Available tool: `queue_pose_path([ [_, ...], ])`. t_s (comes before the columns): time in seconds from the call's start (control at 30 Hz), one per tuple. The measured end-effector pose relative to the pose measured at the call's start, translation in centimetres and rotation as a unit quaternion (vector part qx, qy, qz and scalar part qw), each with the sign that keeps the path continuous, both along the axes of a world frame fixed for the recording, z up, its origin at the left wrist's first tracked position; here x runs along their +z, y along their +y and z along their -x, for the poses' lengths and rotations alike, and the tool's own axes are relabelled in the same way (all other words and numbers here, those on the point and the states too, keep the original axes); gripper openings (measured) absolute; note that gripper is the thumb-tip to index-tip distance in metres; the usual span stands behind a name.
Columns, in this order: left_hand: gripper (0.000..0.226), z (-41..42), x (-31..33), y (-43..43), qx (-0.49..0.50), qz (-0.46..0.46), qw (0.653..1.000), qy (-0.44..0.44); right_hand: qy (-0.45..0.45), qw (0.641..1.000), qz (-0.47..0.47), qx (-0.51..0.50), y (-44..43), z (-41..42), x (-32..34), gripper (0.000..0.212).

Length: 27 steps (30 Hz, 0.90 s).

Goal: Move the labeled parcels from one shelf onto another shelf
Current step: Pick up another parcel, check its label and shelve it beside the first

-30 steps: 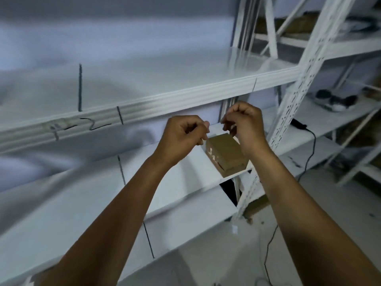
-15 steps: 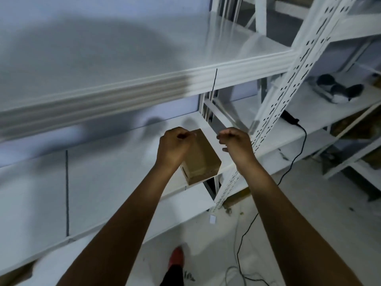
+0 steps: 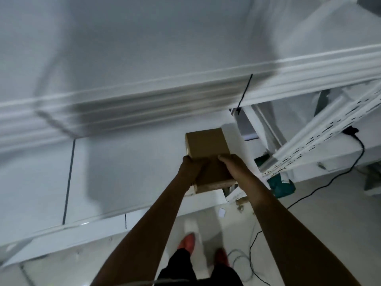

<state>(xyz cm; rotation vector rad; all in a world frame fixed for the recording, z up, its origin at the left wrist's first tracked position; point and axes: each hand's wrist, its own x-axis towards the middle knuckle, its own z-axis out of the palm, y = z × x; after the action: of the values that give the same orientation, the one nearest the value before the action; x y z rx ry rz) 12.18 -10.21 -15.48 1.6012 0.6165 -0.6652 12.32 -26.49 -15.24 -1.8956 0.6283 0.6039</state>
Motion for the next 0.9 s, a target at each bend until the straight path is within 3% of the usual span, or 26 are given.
queue_pose_path([
  [0.23,0.070,3.0,1.8,-0.6,0.167,0.031,0.981,-0.093,-0.090,0.990,-0.085,0.067,-0.9,-1.2,2.5,0.046],
  [0.33,0.056,4.8,4.3,-0.5,0.227,0.057,0.963,-0.132,-0.116,0.976,-0.169,0.078,-1.1,-0.3,4.8,0.022],
  [0.57,0.077,9.5,8.5,0.3,0.295,0.050,0.924,-0.239,-0.150,0.950,-0.238,0.132,-2.0,3.2,8.7,0.034],
  [0.67,0.060,11.0,9.7,1.1,0.291,0.041,0.907,-0.302,-0.207,0.937,-0.256,0.115,-0.7,5.0,10.8,0.025],
  [0.8,0.056,12.5,10.1,2.5,0.259,0.039,0.893,-0.367,-0.260,0.902,-0.341,-0.050,0.8,6.0,12.3,0.021],
  [0.9,0.051,13.6,9.7,2.8,0.221,-0.016,0.899,-0.378,-0.268,0.900,-0.344,-0.027,2.8,7.6,12.3,0.027],
])
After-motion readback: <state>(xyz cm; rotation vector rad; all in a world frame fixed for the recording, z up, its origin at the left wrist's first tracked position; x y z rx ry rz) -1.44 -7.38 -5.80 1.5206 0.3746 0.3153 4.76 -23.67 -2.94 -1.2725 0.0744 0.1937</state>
